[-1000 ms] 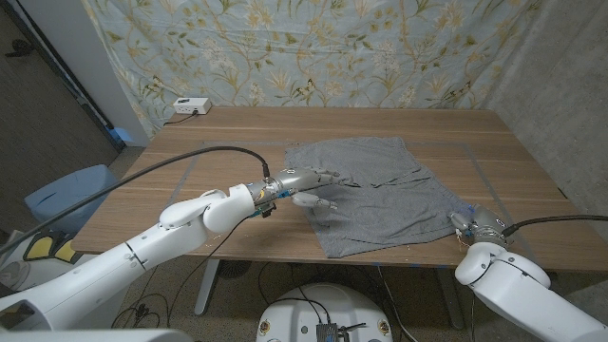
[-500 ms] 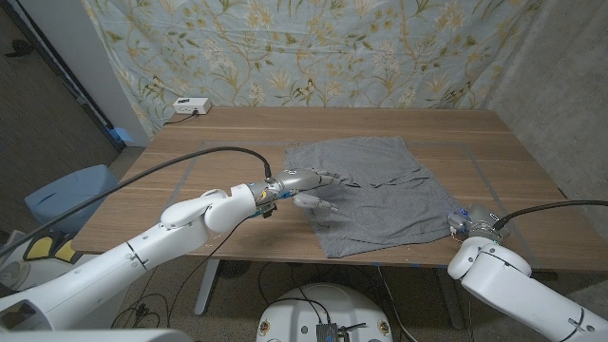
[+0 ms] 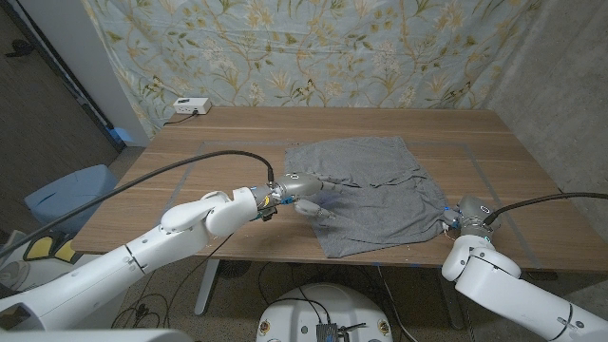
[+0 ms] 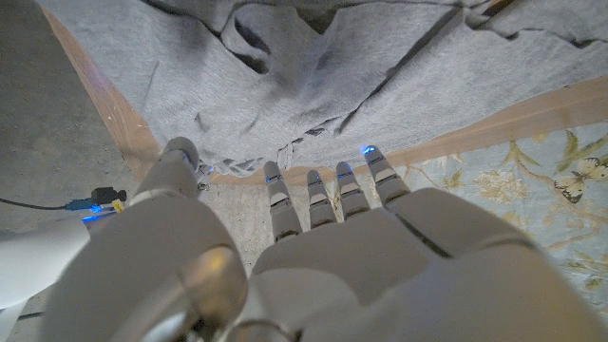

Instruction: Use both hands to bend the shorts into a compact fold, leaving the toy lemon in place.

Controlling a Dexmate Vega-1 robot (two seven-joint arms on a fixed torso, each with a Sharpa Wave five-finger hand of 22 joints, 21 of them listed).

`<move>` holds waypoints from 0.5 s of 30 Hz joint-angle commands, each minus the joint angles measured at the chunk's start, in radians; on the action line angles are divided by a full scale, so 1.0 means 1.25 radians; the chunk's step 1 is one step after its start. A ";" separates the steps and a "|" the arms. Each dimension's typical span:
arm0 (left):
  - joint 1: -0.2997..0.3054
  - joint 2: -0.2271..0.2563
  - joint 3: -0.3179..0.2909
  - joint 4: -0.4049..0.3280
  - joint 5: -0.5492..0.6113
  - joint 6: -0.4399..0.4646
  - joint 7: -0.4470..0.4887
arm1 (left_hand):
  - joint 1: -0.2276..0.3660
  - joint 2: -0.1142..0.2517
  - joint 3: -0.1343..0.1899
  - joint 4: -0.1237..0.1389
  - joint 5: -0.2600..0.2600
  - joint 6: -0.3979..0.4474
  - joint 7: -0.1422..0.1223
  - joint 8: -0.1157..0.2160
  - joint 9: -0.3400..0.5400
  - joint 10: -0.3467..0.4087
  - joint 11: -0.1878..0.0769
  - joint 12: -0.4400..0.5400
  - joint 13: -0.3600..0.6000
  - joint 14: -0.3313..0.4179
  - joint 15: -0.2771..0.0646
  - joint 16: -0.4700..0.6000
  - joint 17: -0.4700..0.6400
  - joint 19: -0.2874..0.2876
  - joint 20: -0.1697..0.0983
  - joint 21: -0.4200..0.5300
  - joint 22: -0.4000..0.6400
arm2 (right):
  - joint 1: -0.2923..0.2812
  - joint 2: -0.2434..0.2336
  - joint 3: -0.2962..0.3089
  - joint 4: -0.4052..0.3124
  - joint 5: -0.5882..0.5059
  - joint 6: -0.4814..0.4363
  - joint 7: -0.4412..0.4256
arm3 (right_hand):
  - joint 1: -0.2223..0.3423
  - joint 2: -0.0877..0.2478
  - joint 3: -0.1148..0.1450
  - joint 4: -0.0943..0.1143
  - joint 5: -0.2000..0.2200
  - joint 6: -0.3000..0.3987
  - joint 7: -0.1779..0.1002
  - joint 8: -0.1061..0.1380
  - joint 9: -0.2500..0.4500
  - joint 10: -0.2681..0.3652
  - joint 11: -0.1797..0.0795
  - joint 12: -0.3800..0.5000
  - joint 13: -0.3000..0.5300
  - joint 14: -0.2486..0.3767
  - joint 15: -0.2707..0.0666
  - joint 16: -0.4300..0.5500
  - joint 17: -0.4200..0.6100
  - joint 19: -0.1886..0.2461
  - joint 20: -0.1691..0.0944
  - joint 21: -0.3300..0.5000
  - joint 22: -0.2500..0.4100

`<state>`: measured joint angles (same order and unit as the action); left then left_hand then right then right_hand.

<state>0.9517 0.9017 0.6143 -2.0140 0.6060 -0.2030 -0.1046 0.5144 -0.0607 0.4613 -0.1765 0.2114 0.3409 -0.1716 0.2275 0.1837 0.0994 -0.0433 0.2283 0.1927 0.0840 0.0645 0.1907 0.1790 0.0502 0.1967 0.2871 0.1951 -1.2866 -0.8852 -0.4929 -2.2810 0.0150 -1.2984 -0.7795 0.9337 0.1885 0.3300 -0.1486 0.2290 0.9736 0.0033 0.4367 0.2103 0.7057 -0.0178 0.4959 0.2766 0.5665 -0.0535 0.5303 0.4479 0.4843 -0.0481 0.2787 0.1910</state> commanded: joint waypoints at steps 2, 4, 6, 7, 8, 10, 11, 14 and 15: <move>0.017 0.033 0.009 -0.071 0.114 0.042 -0.067 | 0.026 -0.006 -0.002 -0.004 0.009 0.018 -0.001 0.004 0.001 -0.003 -0.001 -0.001 0.003 -0.009 0.002 -0.003 0.002 0.008 0.002 -0.003 0.001 | 0.042 -0.007 -0.057 0.020 -0.047 0.018 0.006 | 0.014 -0.001 0.005 0.006 -0.001 0.014 0.007 0.007 0.001 0.011 -0.006 0.007 0.001 0.013 -0.103 0.002 0.004 0.007 -0.003 0.003 0.003; 0.019 0.036 0.012 -0.081 0.143 0.046 -0.071 | 0.038 -0.010 -0.002 -0.005 0.012 0.019 -0.003 0.003 0.001 -0.003 -0.001 -0.002 0.003 -0.009 0.005 -0.002 0.002 0.011 0.000 -0.003 0.001 | 0.040 -0.003 -0.057 0.022 -0.052 0.021 0.005 | 0.014 -0.001 0.005 0.007 -0.001 0.014 0.008 0.008 0.001 0.011 -0.006 0.007 0.001 0.013 -0.103 0.002 0.005 0.008 -0.003 0.003 0.003; 0.020 0.037 0.014 -0.084 0.162 0.047 -0.073 | 0.050 -0.013 -0.002 -0.005 0.015 0.018 -0.003 0.001 0.002 -0.003 -0.001 -0.002 0.003 -0.010 0.006 -0.002 0.002 0.013 0.001 -0.003 0.001 | 0.039 0.000 -0.055 0.023 -0.055 0.023 0.005 | 0.016 -0.002 0.006 0.007 -0.001 0.016 0.008 0.009 0.001 0.012 -0.006 0.007 0.001 0.015 -0.102 0.002 0.005 0.009 -0.003 0.004 0.003; 0.020 0.036 0.016 -0.085 0.170 0.048 -0.075 | 0.057 -0.016 -0.003 -0.005 0.017 0.016 -0.001 0.000 0.002 -0.003 0.000 -0.002 0.003 -0.010 0.007 -0.002 0.002 0.014 0.003 -0.004 0.001 | 0.038 -0.004 -0.056 0.022 -0.058 0.029 0.007 | 0.016 -0.002 0.007 0.007 -0.002 0.016 0.008 0.009 0.001 0.013 -0.005 0.007 0.001 0.017 -0.102 0.002 0.005 0.009 -0.003 0.004 0.003; 0.020 0.035 0.018 -0.085 0.179 0.048 -0.078 | 0.062 -0.018 -0.003 -0.005 0.018 0.016 0.000 -0.001 0.002 -0.003 -0.001 -0.003 0.003 -0.010 0.007 -0.002 0.002 0.014 0.003 -0.004 0.001 | 0.038 0.001 -0.055 0.024 -0.059 0.025 0.006 | 0.016 -0.002 0.007 0.008 -0.002 0.016 0.008 0.009 0.001 0.013 -0.005 0.007 0.001 0.018 -0.102 0.003 0.006 0.010 -0.003 0.004 0.004; 0.018 0.031 0.023 -0.084 0.196 0.048 -0.080 | 0.068 -0.020 -0.004 -0.005 0.019 0.017 -0.001 -0.001 0.002 -0.002 -0.001 -0.003 0.003 -0.010 0.007 -0.002 0.002 0.014 0.002 -0.005 0.000 | 0.037 -0.002 -0.056 0.024 -0.063 0.031 0.009 | 0.018 -0.002 0.008 0.009 -0.002 0.017 0.008 0.010 0.001 0.014 -0.006 0.008 0.000 0.020 -0.102 0.003 0.007 0.011 -0.003 0.005 0.004; 0.017 0.029 0.026 -0.084 0.210 0.049 -0.081 | 0.072 -0.021 -0.004 -0.005 0.020 0.016 0.000 -0.002 0.002 -0.003 0.001 -0.003 0.003 -0.010 0.008 -0.002 0.002 0.014 0.004 -0.005 0.000 | 0.037 0.002 -0.053 0.025 -0.064 0.031 0.008 | 0.018 -0.002 0.008 0.009 -0.002 0.017 0.008 0.010 0.001 0.015 -0.005 0.008 0.000 0.020 -0.102 0.003 0.007 0.010 -0.003 0.005 0.004; 0.013 0.021 0.035 -0.080 0.244 0.051 -0.081 | 0.084 -0.028 -0.007 -0.003 0.023 0.014 0.002 -0.004 0.002 -0.001 -0.001 -0.003 0.003 -0.010 0.005 -0.001 0.002 0.016 -0.001 -0.006 0.000 | 0.034 0.003 -0.049 0.026 -0.068 0.039 0.010 | 0.019 -0.002 0.010 0.010 -0.002 0.018 0.009 0.010 0.000 0.016 -0.005 0.008 0.000 0.022 -0.102 0.003 0.008 0.011 -0.003 0.005 0.004; 0.010 0.018 0.039 -0.077 0.253 0.051 -0.083 | 0.085 -0.029 -0.007 -0.003 0.024 0.015 0.003 -0.004 0.002 -0.001 -0.001 -0.003 0.003 -0.010 0.004 -0.001 0.002 0.016 -0.001 -0.006 0.000 | 0.033 0.004 -0.046 0.027 -0.068 0.041 0.011 | 0.019 -0.002 0.010 0.011 -0.002 0.018 0.009 0.010 0.000 0.017 -0.005 0.008 0.000 0.023 -0.101 0.003 0.008 0.011 -0.003 0.006 0.004</move>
<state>0.9699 0.9352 0.6338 -2.0982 0.7903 -0.1533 -0.1846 0.6036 -0.0900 0.4567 -0.1810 0.2310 0.3538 -0.1730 0.2275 0.1836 0.0994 -0.0433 0.2283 0.1927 0.0786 0.0699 0.1908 0.1790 0.0630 0.1944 0.2786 0.1952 -1.2442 -0.8893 -0.5539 -2.2559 -0.0437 -1.2719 -0.7718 0.9454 0.1897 0.3382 -0.1404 0.2275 0.9845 0.0143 0.4444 0.2076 0.7151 -0.0230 0.4996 0.2738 0.5881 -0.0537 0.5304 0.4540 0.4878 -0.0445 0.2787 0.1933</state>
